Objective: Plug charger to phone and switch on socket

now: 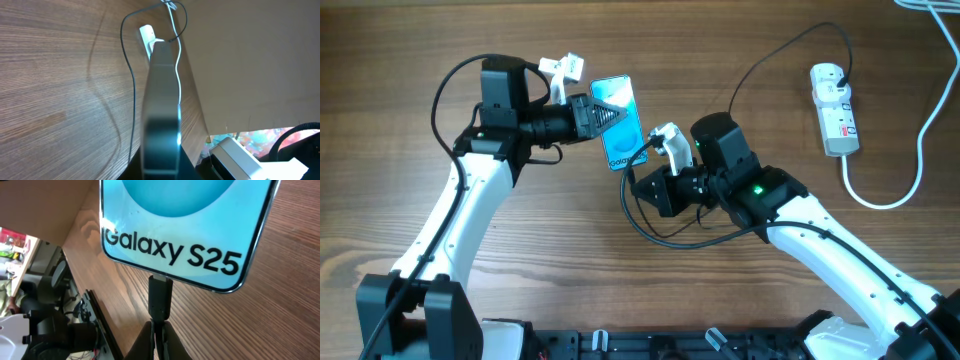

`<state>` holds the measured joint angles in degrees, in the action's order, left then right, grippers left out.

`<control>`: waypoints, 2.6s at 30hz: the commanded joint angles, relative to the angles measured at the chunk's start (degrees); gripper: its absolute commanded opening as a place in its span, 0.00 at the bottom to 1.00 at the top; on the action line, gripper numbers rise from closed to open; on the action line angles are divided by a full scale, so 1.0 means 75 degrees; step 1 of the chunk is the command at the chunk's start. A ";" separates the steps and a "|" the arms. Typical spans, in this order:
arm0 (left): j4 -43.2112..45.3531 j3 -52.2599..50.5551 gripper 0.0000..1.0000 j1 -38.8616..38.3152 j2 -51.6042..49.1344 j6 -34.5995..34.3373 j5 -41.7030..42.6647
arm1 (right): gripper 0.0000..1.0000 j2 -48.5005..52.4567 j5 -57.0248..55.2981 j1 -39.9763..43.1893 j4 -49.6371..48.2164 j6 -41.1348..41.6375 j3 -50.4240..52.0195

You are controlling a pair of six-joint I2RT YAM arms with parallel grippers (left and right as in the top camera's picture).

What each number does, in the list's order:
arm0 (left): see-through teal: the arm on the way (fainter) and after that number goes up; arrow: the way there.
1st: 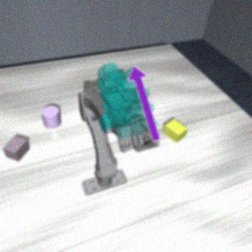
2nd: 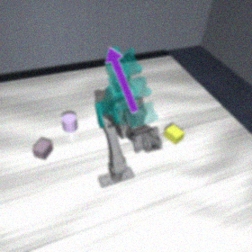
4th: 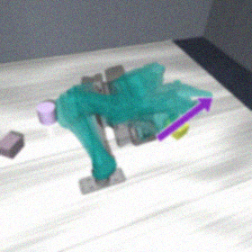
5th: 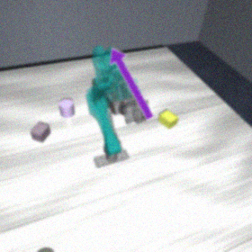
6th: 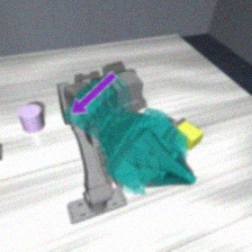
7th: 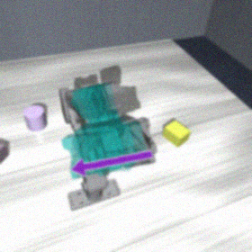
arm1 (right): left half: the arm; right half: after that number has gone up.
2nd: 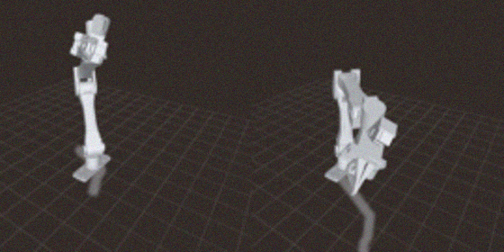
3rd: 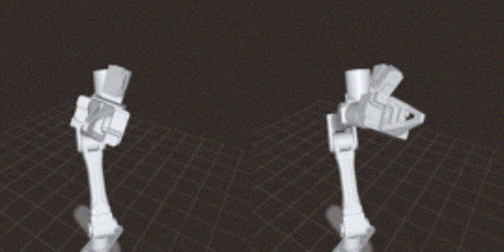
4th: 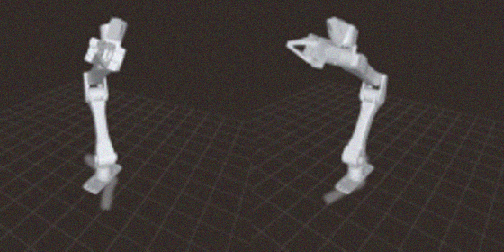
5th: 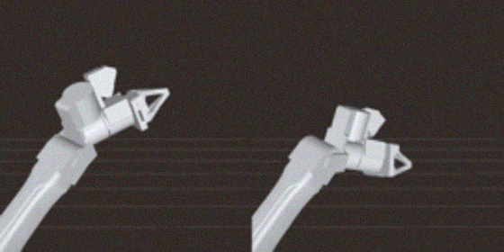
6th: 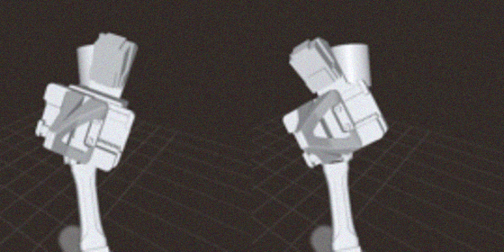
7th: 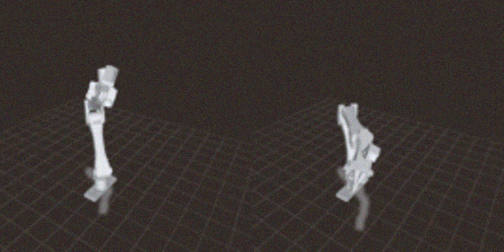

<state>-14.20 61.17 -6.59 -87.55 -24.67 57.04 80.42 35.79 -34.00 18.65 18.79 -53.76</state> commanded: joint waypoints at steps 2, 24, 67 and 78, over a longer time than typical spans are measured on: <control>-0.0061 0.0073 0.04 -0.0009 0.0041 0.0265 0.0271 | 0.04 0.0050 -0.0009 0.0006 -0.0140 -0.0073 -0.0047; -0.0058 0.0073 0.04 -0.0006 0.0041 0.0230 -0.0251 | 0.25 0.0050 -0.0111 0.0006 -0.0271 0.0291 -0.0047; -0.1037 0.0073 0.04 -0.0009 0.0041 0.1035 0.0478 | 0.05 0.0752 -0.1014 -0.0414 -0.1676 0.0367 -0.0271; -0.1550 0.0073 0.04 -0.0207 0.0044 0.1311 0.0565 | 0.05 0.0752 -0.1411 -0.0405 -0.1577 0.0323 -0.0752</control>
<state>-22.70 63.16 -5.50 -87.55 -15.70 53.67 86.21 31.46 -38.44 10.35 21.21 -53.30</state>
